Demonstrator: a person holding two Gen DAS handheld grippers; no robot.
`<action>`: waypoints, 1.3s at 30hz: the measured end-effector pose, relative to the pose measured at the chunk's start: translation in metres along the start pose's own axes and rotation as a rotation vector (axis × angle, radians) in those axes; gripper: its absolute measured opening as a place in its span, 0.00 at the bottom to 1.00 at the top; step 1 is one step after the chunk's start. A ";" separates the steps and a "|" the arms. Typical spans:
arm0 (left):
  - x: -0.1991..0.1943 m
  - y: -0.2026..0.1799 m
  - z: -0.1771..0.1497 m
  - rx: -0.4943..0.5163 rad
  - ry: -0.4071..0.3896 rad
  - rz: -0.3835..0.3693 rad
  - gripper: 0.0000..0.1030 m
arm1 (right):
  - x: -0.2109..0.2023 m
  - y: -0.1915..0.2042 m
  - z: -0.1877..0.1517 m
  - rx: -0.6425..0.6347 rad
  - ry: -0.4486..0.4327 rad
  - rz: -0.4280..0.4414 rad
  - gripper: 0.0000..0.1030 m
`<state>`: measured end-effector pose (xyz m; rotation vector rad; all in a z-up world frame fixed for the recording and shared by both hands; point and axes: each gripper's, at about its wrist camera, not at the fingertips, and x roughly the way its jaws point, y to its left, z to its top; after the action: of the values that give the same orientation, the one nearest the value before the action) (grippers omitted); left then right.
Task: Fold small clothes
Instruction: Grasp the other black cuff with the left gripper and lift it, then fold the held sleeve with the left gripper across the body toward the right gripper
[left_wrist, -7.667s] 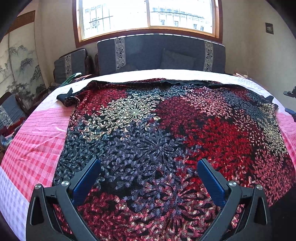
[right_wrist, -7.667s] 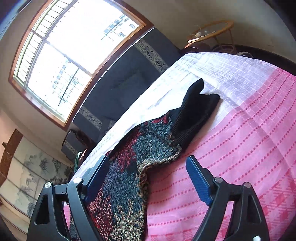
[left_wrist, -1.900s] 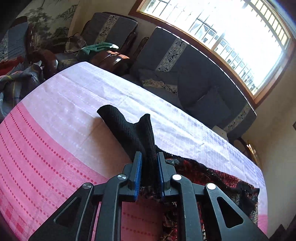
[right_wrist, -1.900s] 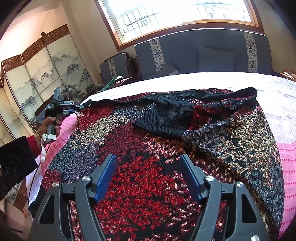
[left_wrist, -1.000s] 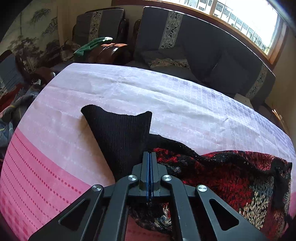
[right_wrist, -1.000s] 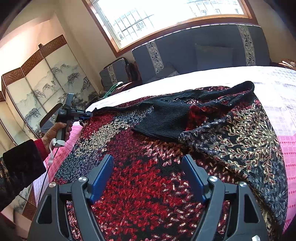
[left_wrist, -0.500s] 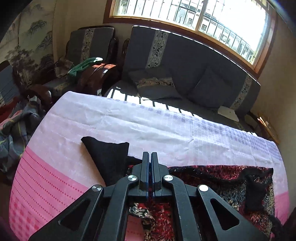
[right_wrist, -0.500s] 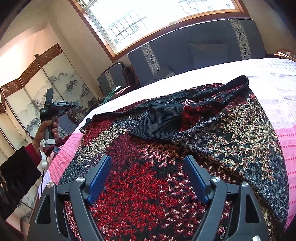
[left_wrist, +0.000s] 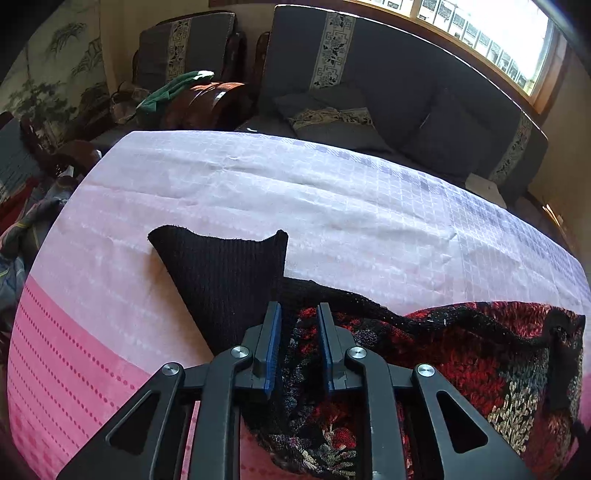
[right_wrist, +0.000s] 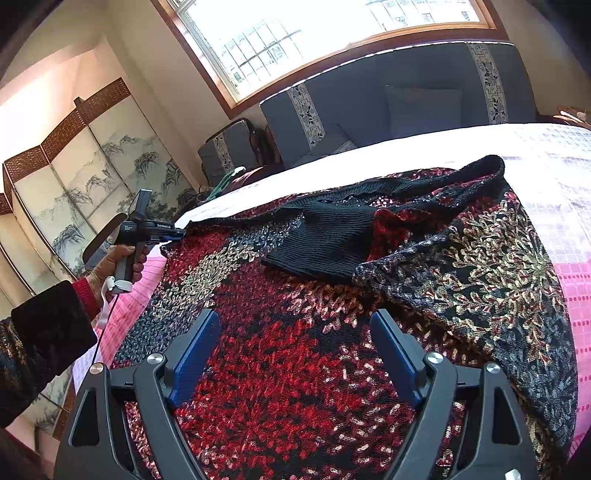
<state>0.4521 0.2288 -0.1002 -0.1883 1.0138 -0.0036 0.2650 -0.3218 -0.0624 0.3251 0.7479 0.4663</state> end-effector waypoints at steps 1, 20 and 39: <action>-0.003 0.005 0.001 -0.031 -0.009 -0.014 0.14 | 0.000 0.000 0.000 -0.003 0.000 0.000 0.80; 0.004 -0.006 0.008 0.048 0.037 0.080 0.44 | -0.002 -0.001 0.000 0.002 -0.003 0.006 0.85; -0.168 -0.116 -0.003 0.083 -0.373 -0.232 0.06 | -0.002 -0.022 0.009 0.114 0.009 0.111 0.85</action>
<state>0.3700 0.1291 0.0585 -0.2199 0.6151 -0.2143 0.2765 -0.3425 -0.0650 0.4734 0.7695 0.5309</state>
